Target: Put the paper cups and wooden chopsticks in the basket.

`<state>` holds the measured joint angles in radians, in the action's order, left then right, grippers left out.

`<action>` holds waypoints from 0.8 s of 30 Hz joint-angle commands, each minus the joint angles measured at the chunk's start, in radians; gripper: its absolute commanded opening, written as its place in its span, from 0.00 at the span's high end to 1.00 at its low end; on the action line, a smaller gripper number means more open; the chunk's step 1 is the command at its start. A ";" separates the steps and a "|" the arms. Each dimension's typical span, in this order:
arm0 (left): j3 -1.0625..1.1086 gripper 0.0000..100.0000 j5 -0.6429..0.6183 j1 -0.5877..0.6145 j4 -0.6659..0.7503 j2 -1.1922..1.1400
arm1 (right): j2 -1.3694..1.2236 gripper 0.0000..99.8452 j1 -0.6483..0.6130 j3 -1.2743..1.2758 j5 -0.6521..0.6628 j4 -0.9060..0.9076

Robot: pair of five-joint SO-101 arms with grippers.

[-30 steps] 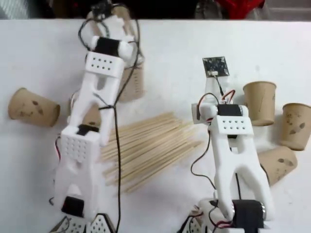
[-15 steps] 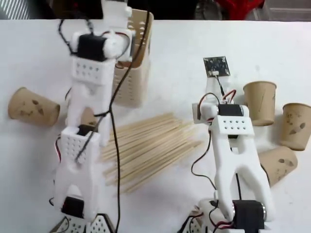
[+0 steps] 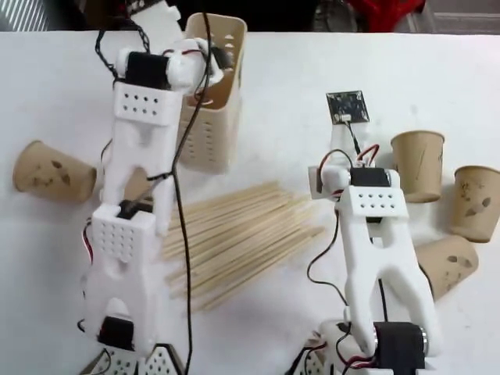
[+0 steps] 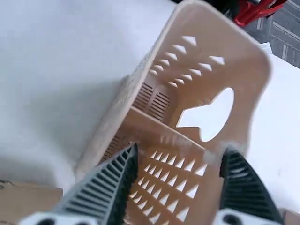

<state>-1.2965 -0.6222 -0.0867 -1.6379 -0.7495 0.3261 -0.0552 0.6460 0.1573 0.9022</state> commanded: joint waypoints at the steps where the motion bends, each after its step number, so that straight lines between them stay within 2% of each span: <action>1: 0.040 0.71 -0.098 -0.001 0.052 0.056 | 0.044 0.72 0.007 -0.006 0.012 -0.010; 5: 0.121 0.71 -0.173 -0.001 0.126 0.056 | 0.044 0.72 0.007 -0.006 0.012 -0.010; 13: 0.385 0.72 -0.176 -0.005 0.307 0.056 | 0.044 0.72 0.019 -0.006 0.012 -0.013; 18: 0.494 0.84 -0.176 -0.008 0.371 0.056 | 0.042 0.72 0.021 -0.006 0.012 -0.015; 24: 0.500 0.90 -0.175 -0.010 0.354 0.056 | 0.041 0.72 0.021 -0.006 0.012 -0.015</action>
<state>-0.8516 -0.7848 -0.0913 -1.2881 -0.6805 0.3261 -0.0460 0.6460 0.1573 0.9022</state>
